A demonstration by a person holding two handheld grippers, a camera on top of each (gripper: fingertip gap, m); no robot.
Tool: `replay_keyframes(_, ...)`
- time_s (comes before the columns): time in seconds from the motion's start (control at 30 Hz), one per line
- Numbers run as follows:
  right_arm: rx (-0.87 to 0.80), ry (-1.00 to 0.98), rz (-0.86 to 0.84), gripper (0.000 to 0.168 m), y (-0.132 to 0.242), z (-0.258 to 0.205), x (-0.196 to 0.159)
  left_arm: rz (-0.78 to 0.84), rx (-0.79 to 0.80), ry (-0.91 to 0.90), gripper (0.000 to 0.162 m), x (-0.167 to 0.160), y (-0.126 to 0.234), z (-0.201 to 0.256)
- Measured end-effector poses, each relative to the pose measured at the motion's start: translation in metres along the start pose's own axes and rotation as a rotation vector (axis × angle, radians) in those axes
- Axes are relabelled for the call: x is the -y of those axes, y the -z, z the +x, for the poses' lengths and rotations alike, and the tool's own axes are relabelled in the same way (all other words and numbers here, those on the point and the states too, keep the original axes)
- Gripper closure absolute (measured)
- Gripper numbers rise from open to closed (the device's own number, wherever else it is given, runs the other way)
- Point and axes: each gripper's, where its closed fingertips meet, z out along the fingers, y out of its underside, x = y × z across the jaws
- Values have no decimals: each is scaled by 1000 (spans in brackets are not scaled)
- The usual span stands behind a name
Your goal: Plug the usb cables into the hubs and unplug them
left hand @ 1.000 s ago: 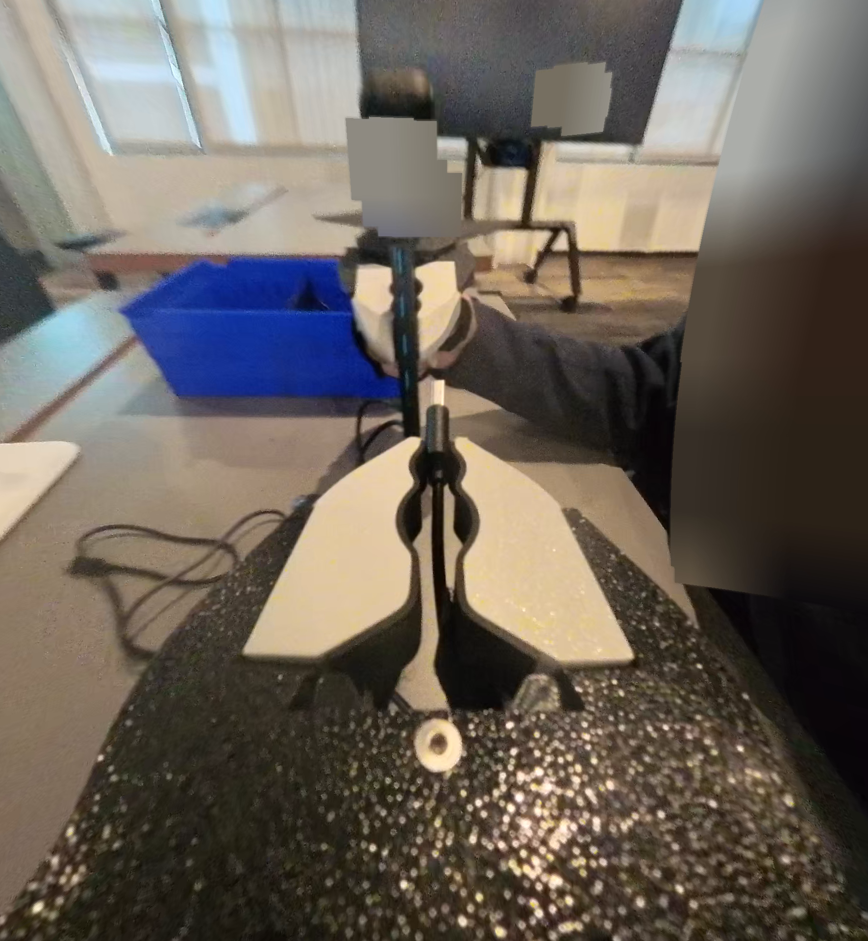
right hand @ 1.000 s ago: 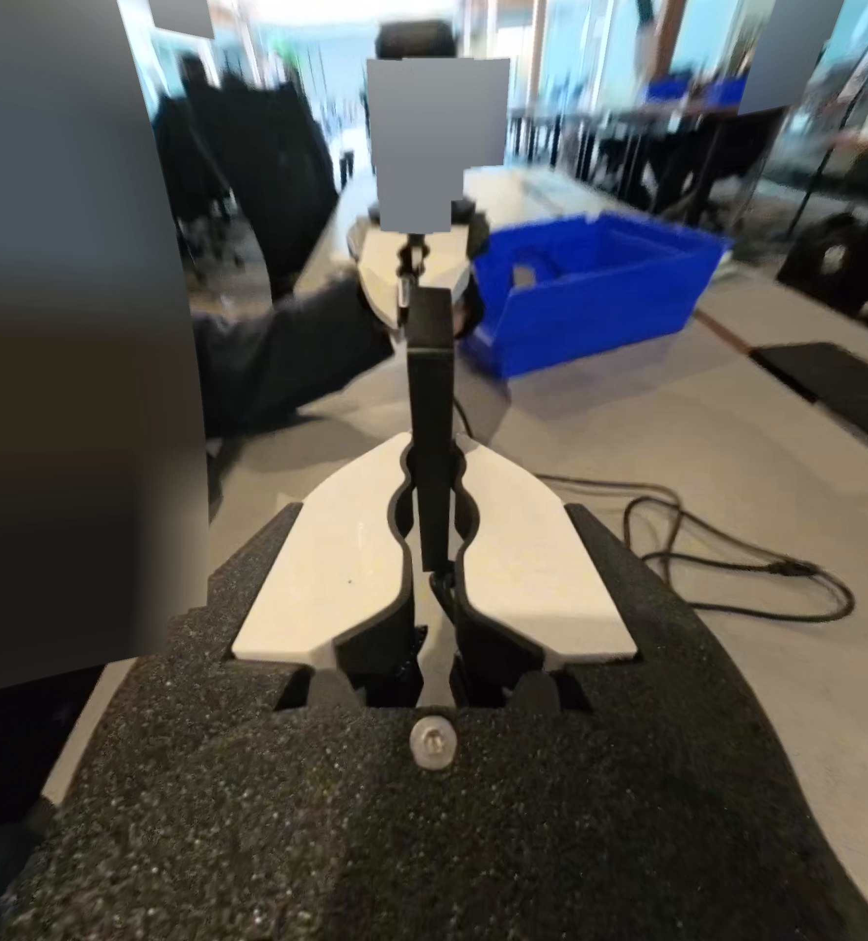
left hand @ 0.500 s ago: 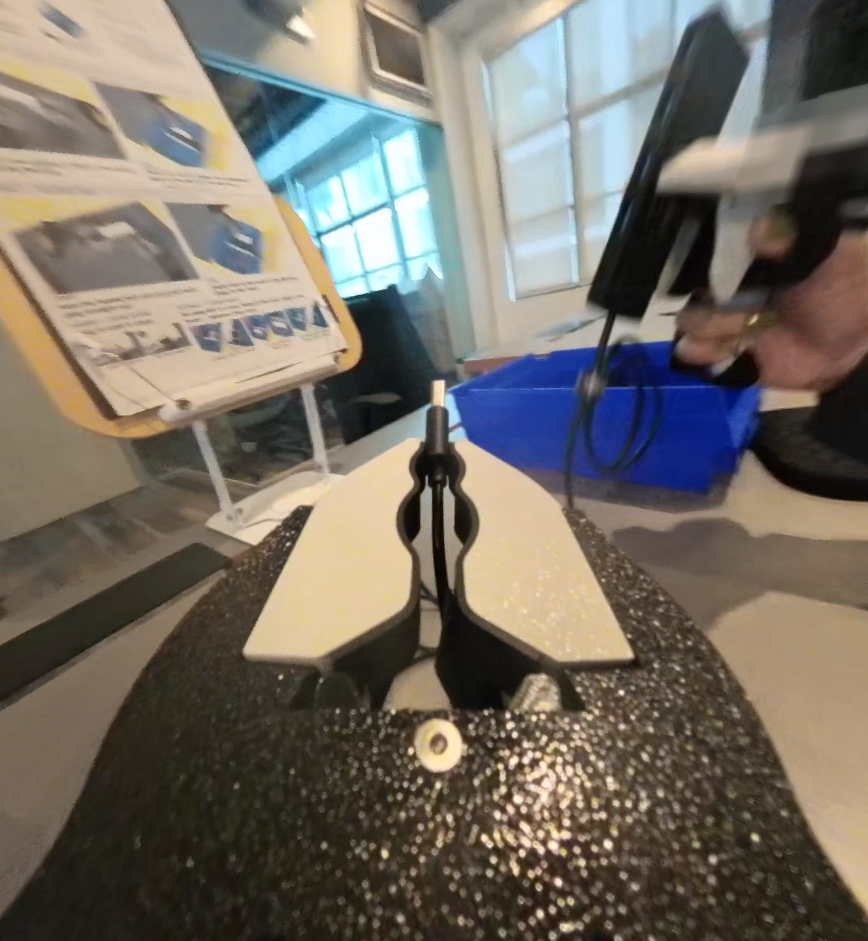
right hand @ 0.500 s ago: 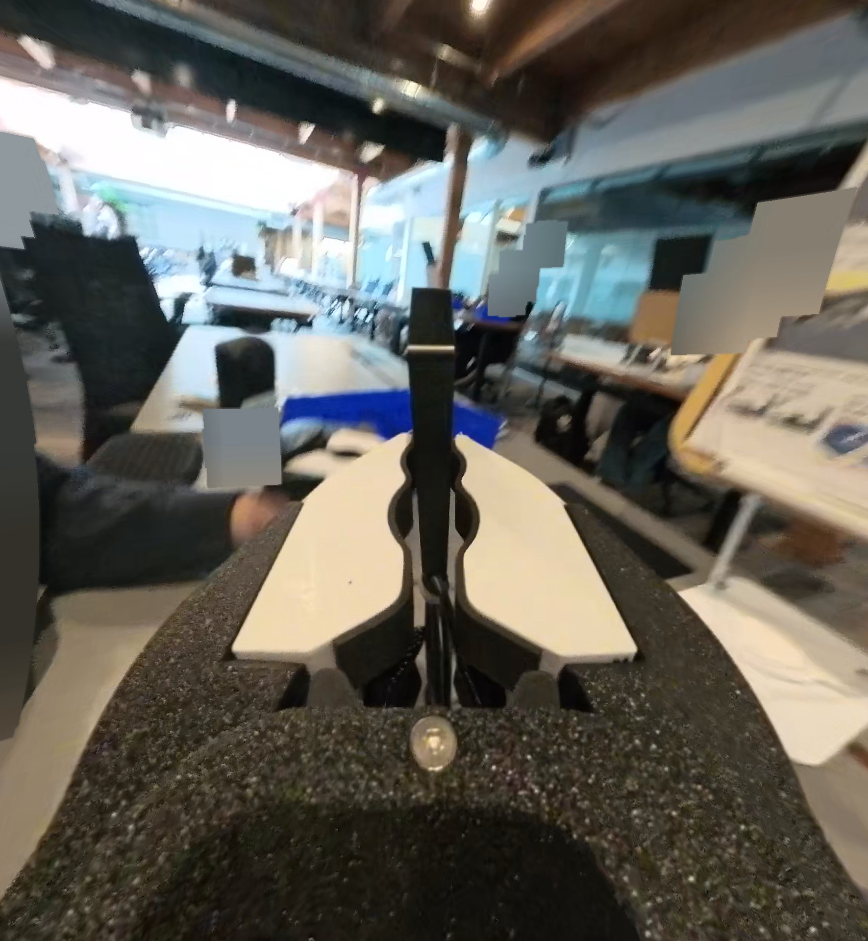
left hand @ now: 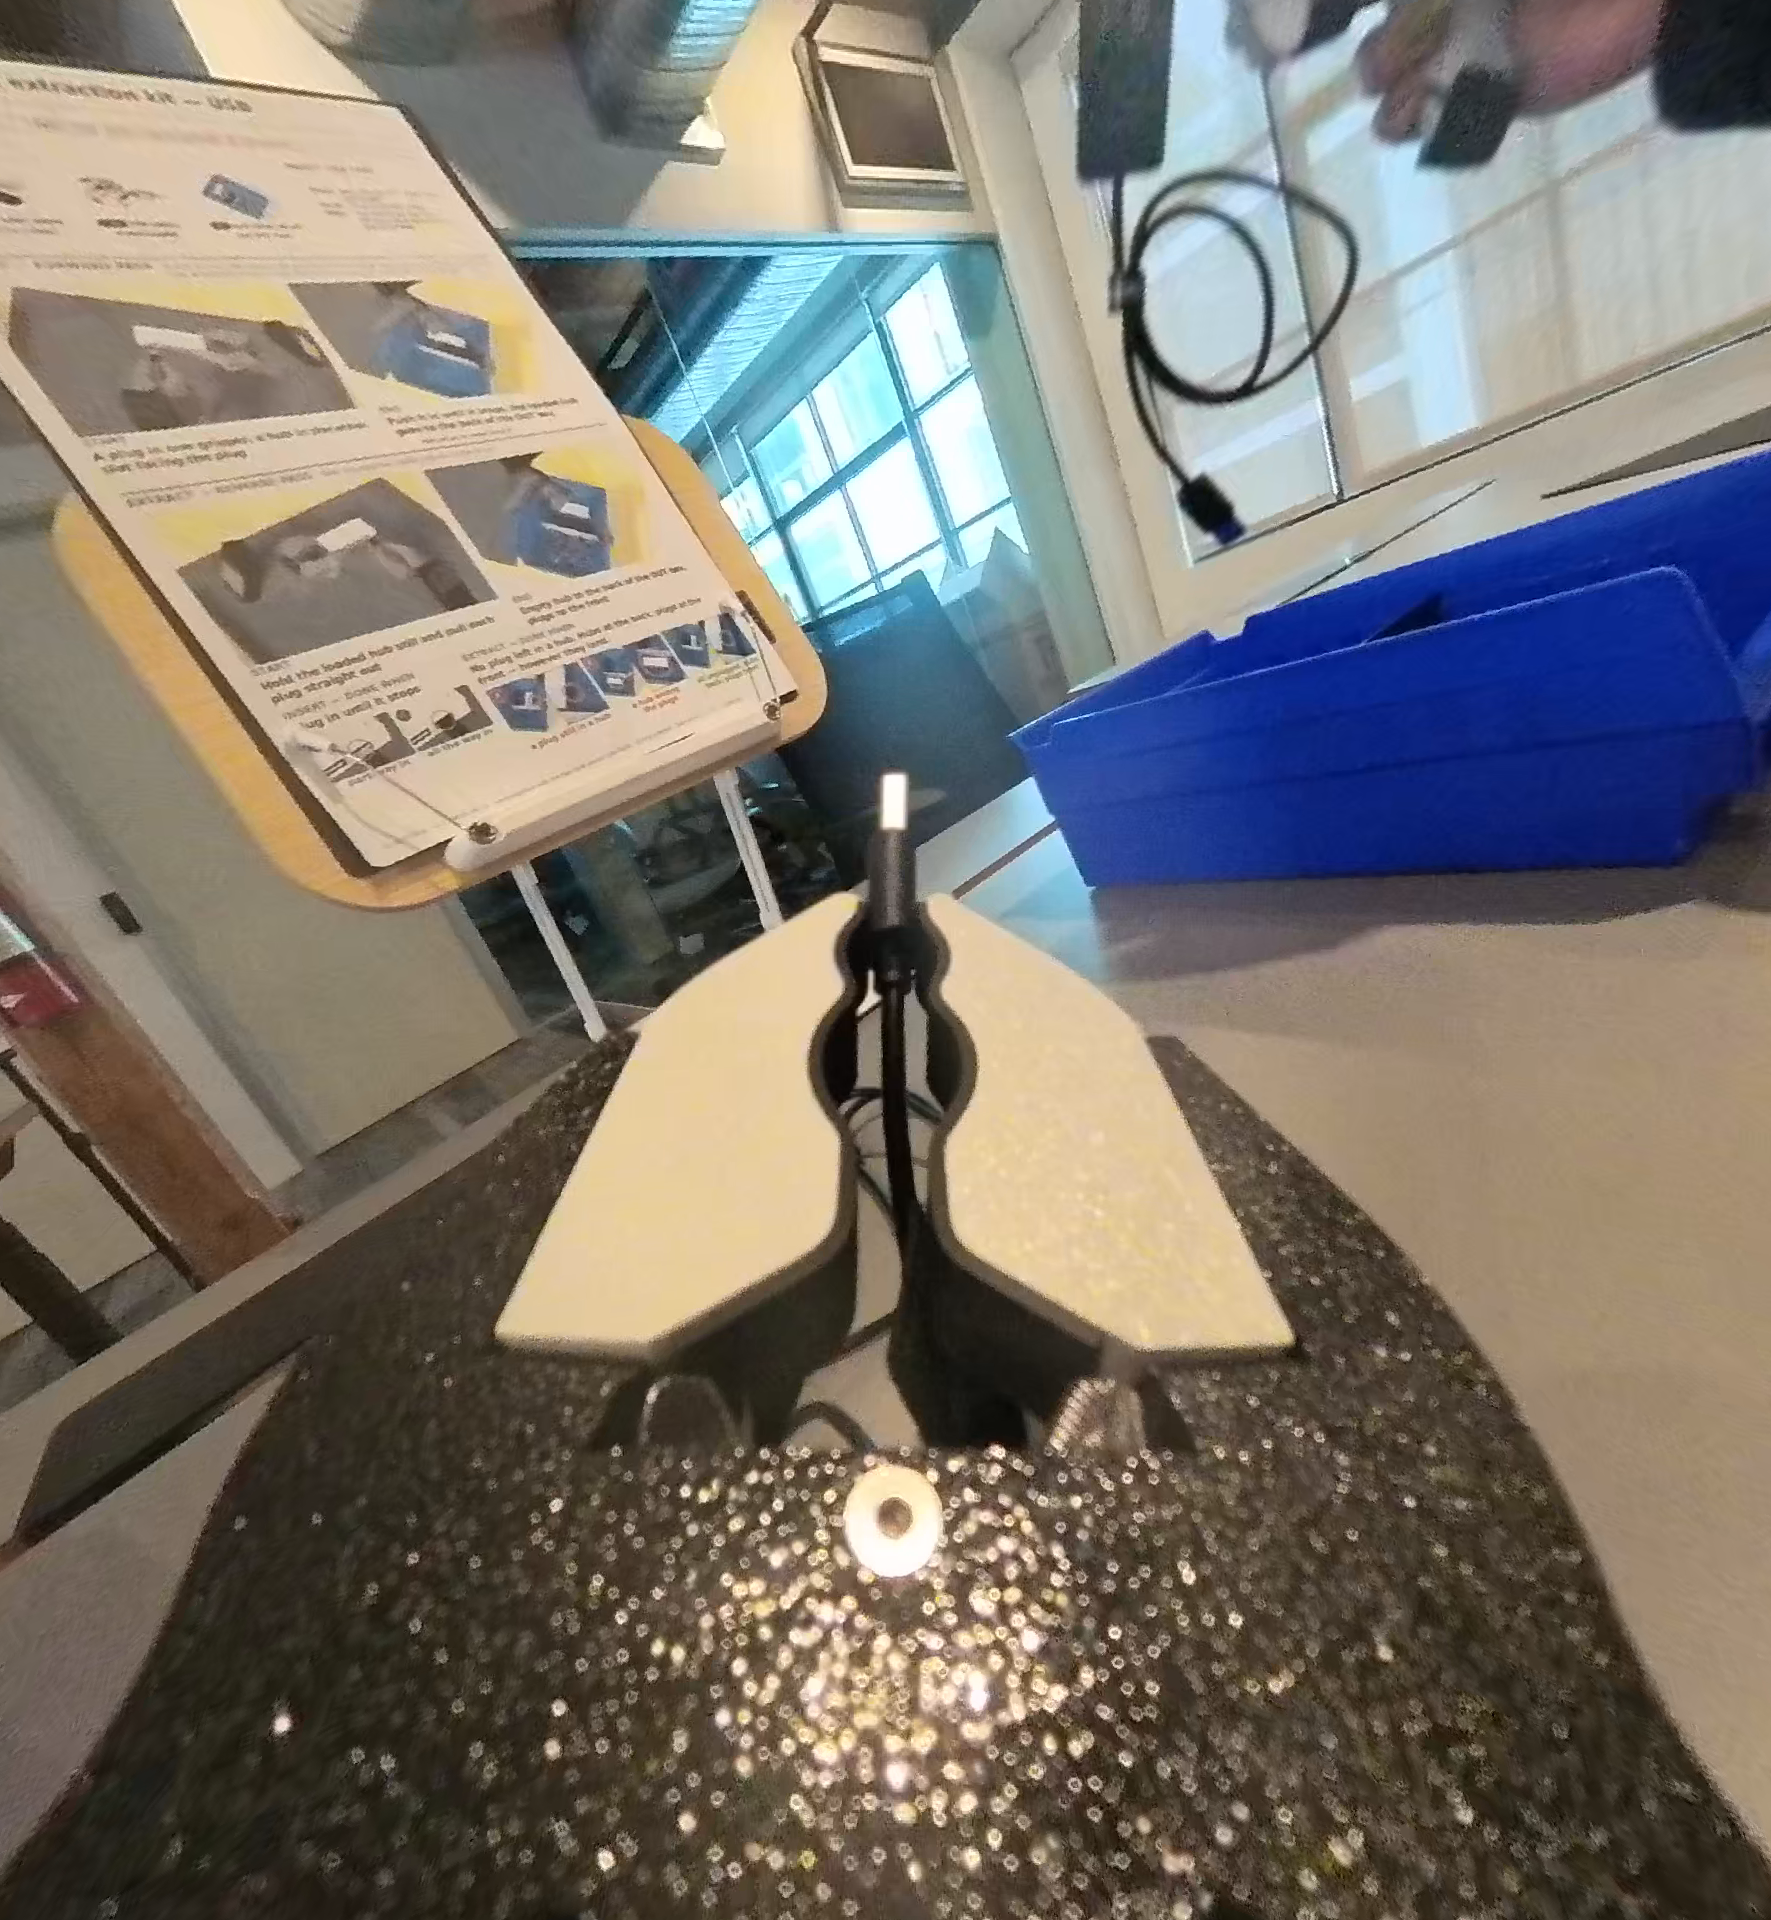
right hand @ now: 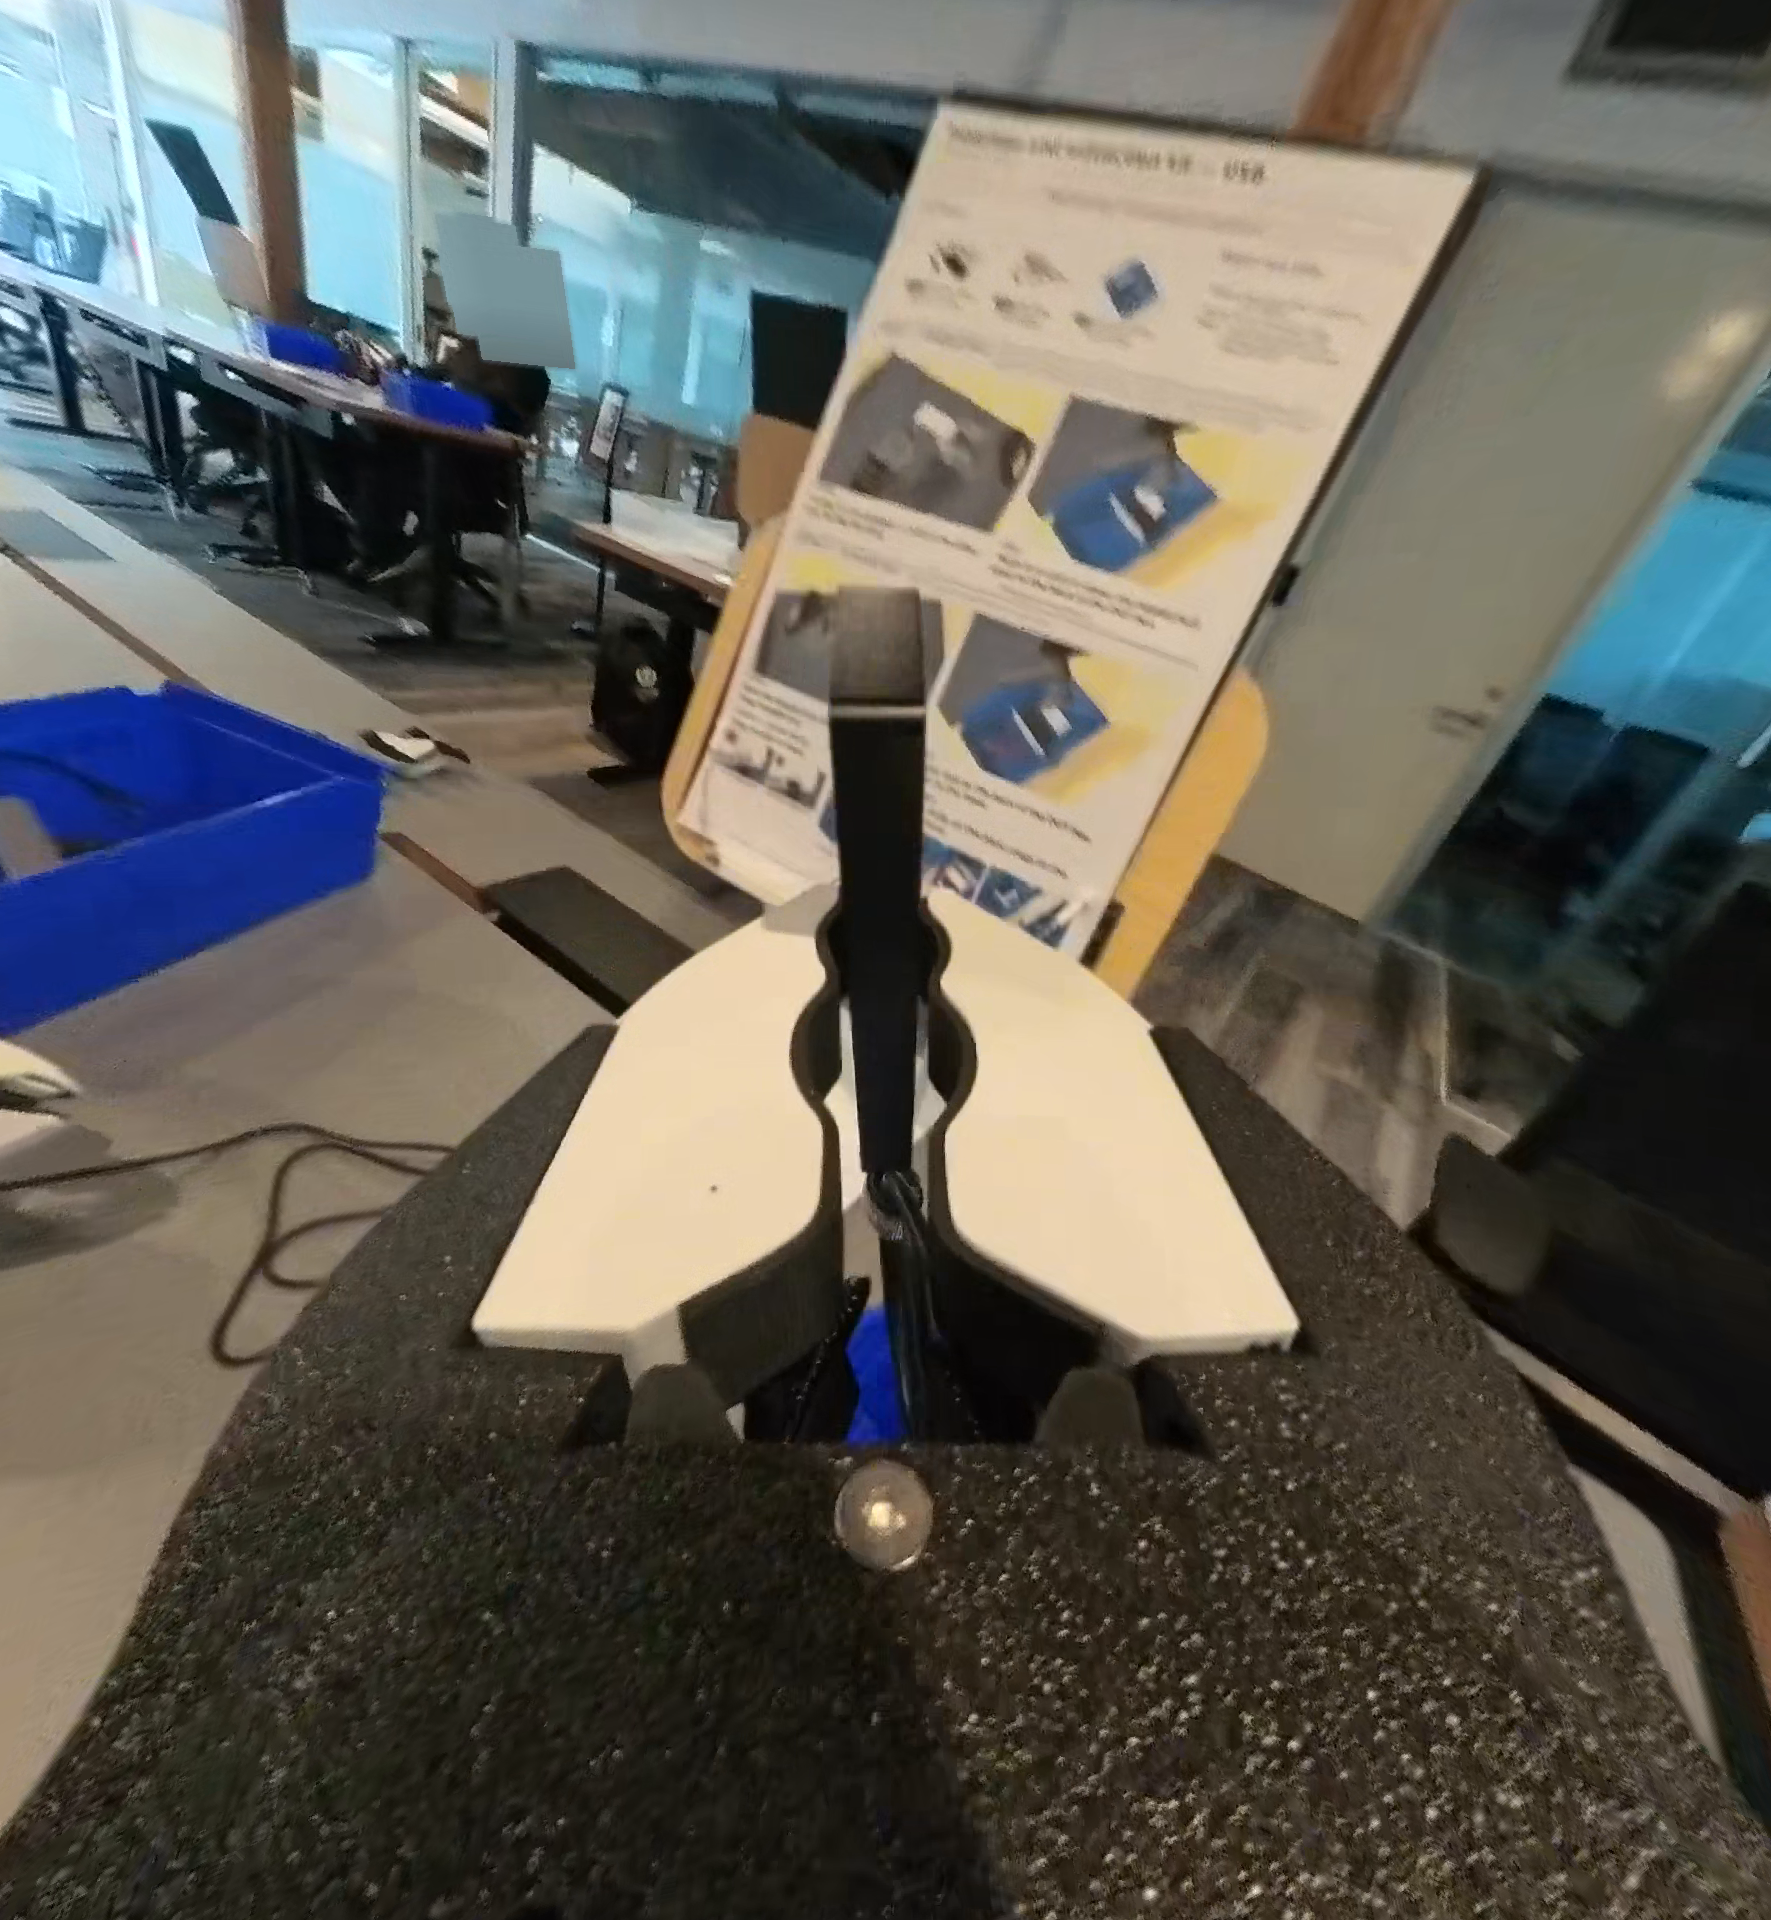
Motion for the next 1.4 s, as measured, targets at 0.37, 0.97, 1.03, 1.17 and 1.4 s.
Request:
replay_keyframes(0.37, -101, 112, -336, 157, -24, 40, -138, -30, -29, 1, 155, -7, -3, 3)
replay_keyframes(0.97, -233, 69, -1166, 127, -10, 35, -258, -94, -87, -1, 155, -17, -6, 12)
replay_keyframes(1.03, -258, 139, -1135, 123, -8, 38, -241, -195, 3, 25, 155, -30, -7, -3)
replay_keyframes(1.17, -285, 272, -1072, 117, 0, 39, -206, -304, 28, 130, 155, -47, -7, -11)
replay_keyframes(1.4, -262, 147, -1177, 107, 21, 47, -225, -316, 7, 116, 155, -49, -7, -8)
